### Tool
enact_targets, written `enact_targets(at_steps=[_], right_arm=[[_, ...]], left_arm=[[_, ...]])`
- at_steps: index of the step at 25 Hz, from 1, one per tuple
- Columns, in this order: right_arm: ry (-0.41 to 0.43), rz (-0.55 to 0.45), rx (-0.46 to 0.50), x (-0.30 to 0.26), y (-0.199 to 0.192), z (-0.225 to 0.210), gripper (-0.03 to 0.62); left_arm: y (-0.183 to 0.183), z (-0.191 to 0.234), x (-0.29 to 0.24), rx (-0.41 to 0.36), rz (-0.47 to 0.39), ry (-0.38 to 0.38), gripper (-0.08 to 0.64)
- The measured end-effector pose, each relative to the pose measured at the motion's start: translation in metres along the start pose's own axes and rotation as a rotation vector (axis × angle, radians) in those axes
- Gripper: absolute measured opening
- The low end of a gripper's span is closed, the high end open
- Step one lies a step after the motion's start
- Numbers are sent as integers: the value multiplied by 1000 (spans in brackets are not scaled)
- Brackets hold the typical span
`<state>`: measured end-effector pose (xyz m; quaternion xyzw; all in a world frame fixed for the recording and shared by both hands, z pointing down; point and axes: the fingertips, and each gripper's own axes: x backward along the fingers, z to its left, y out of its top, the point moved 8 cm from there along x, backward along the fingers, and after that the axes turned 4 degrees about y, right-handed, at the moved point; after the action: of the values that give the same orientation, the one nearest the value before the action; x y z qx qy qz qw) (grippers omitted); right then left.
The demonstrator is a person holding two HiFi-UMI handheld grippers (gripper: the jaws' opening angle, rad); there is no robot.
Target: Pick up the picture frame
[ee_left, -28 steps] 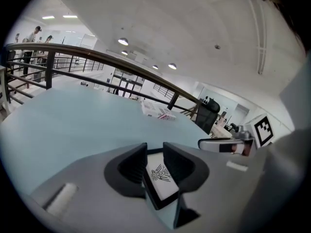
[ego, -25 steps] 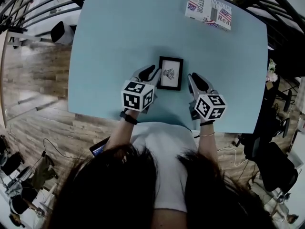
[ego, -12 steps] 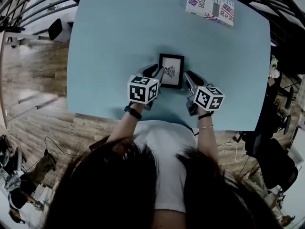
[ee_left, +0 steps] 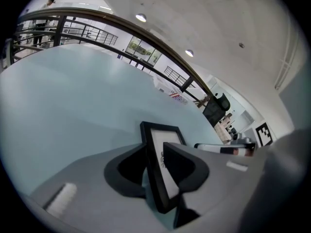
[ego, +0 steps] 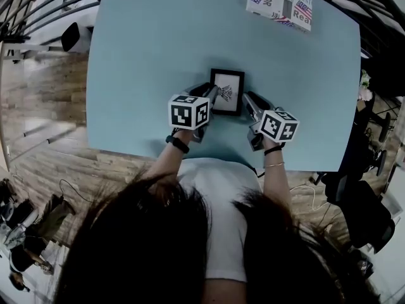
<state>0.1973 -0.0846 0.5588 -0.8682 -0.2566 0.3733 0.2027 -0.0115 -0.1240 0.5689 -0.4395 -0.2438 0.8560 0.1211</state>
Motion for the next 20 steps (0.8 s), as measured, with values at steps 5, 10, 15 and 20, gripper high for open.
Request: enact_targets(at_steps=[5, 10, 15, 20], right_arm=[[15, -18, -26, 0, 2, 0, 57], [21, -13, -35, -1, 1, -1, 57], [20, -19, -42, -2, 1, -3, 57], [20, -16, -63, 0, 1, -7, 58]], left_arm=[[-5, 2, -6, 2, 40, 30, 104], [-6, 4, -8, -14, 49, 66, 110], [-5, 10, -8, 31, 61, 52, 136], [-6, 15, -7, 93, 80, 38, 137]])
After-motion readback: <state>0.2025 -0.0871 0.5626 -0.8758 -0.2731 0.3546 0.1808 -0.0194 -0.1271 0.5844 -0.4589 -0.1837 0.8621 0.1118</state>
